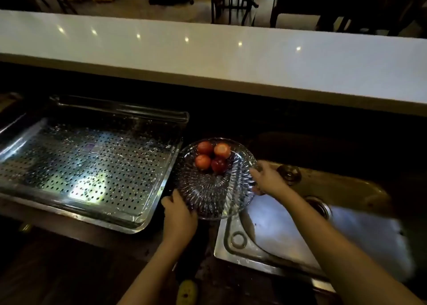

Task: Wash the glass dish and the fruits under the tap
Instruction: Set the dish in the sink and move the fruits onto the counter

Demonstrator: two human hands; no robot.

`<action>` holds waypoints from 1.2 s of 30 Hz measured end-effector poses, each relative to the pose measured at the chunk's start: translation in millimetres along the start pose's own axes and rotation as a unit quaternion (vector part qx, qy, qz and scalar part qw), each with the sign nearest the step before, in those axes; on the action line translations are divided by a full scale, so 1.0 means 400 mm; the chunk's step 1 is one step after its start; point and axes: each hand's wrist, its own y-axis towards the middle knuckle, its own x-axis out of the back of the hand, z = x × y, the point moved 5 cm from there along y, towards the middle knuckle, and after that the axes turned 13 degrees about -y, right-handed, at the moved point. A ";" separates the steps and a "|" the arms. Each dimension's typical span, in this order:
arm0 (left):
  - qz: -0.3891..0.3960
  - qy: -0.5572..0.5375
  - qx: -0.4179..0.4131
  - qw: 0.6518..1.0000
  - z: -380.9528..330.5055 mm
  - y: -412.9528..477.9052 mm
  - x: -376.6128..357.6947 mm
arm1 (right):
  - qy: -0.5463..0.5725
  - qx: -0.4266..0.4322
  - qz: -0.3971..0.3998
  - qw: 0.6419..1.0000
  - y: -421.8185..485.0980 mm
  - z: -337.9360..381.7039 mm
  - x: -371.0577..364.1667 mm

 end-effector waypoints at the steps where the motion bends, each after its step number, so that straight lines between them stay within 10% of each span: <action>1: -0.011 -0.025 0.006 1.000 0.002 0.006 -0.002 | 0.003 -0.006 -0.018 1.000 0.009 0.001 0.000; 15: -0.057 -0.146 0.082 0.984 0.036 0.026 -0.018 | 0.159 0.047 -0.148 0.975 -0.010 -0.039 -0.015; 25: 0.019 -0.289 0.096 0.952 -0.015 0.065 -0.083 | 0.222 0.039 -0.165 0.960 -0.067 -0.145 0.063; 36: 0.160 -0.185 -0.026 0.969 -0.238 0.171 -0.199 | 0.232 0.023 -0.201 0.952 -0.158 -0.296 0.195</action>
